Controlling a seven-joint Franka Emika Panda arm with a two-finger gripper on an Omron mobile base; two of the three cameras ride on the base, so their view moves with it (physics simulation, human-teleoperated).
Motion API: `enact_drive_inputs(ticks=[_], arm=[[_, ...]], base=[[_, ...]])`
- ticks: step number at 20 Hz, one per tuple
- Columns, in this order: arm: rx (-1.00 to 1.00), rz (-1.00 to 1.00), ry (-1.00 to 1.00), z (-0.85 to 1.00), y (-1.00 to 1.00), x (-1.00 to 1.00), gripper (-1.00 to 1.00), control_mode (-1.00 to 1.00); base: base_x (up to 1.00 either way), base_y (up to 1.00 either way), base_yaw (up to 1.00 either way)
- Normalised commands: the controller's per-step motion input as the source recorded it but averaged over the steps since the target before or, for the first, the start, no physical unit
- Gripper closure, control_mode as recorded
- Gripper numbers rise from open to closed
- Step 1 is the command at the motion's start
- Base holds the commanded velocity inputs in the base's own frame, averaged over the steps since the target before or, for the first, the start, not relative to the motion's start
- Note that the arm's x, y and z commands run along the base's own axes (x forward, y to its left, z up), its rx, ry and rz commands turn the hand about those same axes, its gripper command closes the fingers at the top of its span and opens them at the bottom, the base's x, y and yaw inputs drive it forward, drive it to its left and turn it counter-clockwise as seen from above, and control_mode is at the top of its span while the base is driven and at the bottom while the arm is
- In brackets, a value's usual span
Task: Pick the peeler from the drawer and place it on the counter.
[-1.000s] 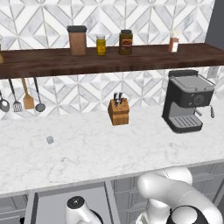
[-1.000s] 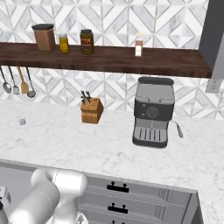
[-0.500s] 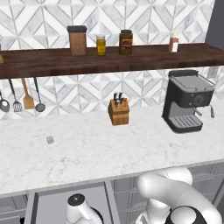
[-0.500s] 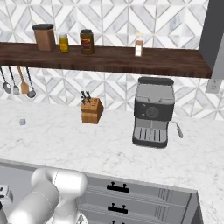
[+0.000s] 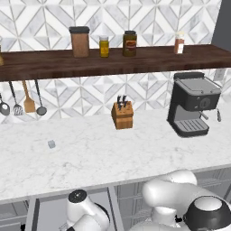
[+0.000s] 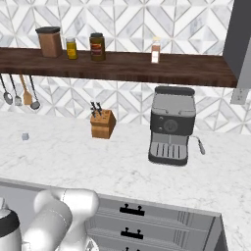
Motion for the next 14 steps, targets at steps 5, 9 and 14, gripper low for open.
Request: enact_drive_inputs(ticks=[5,9,14], arm=[[0.00,0.00,0.00,1.00,-0.02,-0.21,1.00,-1.00],[0.01,-0.02,-0.01,1.00,-0.15,0.30,1.00,-1.00],[0.03,-0.06,0.00,1.00,-0.30,0.93,1.00,-1.00]], base=[[0.00,0.00,0.00],[0.00,0.00,0.00],[0.00,0.00,0.00]])
